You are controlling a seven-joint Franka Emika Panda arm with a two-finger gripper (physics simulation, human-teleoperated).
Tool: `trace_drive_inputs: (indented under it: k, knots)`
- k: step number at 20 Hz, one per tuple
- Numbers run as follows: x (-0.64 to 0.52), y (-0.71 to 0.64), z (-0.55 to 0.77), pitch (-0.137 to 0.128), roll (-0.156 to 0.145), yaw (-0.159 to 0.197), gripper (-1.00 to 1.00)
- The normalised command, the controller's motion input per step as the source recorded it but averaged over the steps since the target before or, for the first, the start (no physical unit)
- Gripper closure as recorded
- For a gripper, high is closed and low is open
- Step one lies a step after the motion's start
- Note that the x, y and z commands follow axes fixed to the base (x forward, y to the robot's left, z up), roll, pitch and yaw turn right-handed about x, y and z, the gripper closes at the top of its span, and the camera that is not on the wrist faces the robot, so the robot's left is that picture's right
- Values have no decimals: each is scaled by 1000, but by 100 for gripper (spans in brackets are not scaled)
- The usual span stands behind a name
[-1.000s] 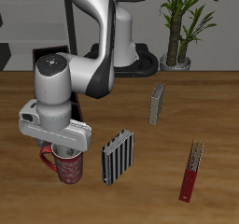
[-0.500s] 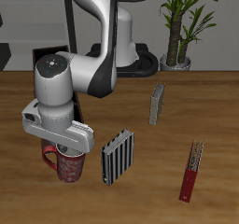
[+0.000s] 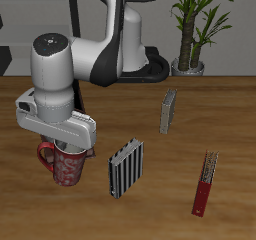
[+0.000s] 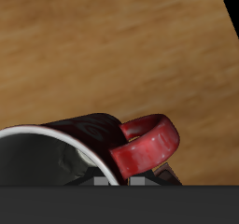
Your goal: Place the red mug into the right desk caddy's right compartment
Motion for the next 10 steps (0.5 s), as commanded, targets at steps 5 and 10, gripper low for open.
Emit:
trace_drive_inputs:
  k: [5, 10]
  knots:
    - [-163, -56, 951, -114, -20, 55, 100]
    - [-375, 35, 937, -99, 5, 64, 100]
